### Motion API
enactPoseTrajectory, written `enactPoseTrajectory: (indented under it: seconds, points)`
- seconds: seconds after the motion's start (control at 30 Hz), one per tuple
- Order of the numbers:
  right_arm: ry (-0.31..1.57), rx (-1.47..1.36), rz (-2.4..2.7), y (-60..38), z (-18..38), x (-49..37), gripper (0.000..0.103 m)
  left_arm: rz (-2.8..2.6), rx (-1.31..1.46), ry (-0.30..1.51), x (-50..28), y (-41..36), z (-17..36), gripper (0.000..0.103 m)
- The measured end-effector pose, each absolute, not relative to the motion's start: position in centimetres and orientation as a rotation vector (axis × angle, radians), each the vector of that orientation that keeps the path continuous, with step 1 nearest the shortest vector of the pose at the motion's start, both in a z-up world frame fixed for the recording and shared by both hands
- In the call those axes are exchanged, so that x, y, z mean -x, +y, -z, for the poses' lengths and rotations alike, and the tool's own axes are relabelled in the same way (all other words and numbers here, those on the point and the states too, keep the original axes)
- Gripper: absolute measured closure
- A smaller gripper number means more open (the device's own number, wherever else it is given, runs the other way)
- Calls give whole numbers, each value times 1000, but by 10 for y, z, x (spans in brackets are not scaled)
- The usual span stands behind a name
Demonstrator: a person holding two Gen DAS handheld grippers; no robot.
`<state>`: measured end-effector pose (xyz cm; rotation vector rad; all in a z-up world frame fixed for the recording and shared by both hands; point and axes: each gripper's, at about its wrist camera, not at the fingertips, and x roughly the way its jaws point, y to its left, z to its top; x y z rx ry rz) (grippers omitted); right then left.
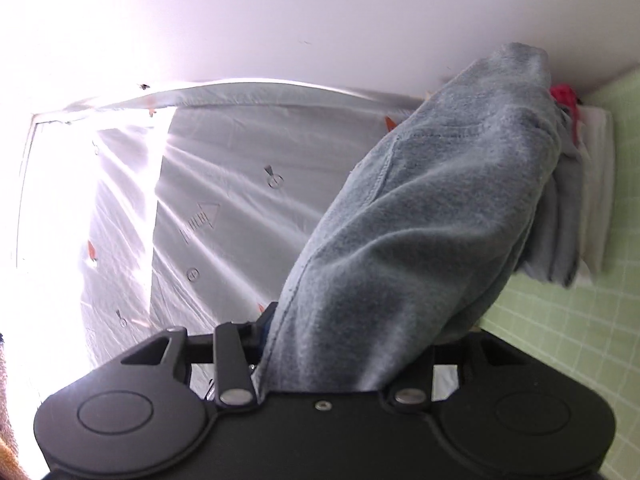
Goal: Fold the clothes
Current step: 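Lift the folded hoodie with both grippers and place it on the clothes stack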
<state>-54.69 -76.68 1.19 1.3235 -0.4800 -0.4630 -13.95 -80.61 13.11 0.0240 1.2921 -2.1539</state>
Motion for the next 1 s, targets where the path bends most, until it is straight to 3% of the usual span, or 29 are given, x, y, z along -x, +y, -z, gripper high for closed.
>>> enactPoseTrajectory:
  seconds: [0.13, 0.2, 0.3, 0.4, 0.53, 1.0]
  points:
    - [-629, -1207, 488, -825, -30, 550, 57, 2269, -130, 1095, 148, -901, -179, 66]
    - [-677, -1161, 557, -853, -23, 544, 57, 2227, -191, 1014, 147, -951, -175, 64]
    - [-626, -1169, 733, -895, 11, 530, 55, 2055, -299, 995, 141, -1024, -132, 62]
    - [-459, -1296, 936, -934, 63, 508, 49, 1783, -369, 1129, 124, -1073, -52, 59]
    - [-647, -1423, 910, -931, 104, 508, 46, 1762, -121, 1320, 93, -1076, 12, 52]
    - [-633, -1502, 922, -928, 91, 516, 36, 1730, 106, 1429, 81, -1048, 32, 49]
